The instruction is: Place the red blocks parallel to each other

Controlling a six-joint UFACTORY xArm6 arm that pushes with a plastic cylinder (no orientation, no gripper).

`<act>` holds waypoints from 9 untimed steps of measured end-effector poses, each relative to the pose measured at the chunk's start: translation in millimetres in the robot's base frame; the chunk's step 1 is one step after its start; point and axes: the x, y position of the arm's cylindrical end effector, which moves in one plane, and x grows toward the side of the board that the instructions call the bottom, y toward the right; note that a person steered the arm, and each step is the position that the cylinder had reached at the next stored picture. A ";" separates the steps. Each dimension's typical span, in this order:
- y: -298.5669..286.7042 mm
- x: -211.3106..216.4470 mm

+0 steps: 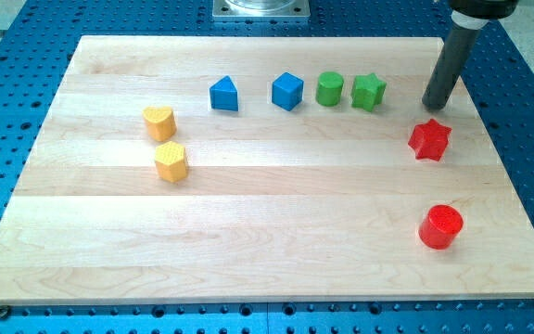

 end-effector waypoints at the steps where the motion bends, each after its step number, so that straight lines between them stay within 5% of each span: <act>1: -10.7 0.3; 3: -10.7 3.8; 7: -10.0 229.6; 9: -135.0 200.3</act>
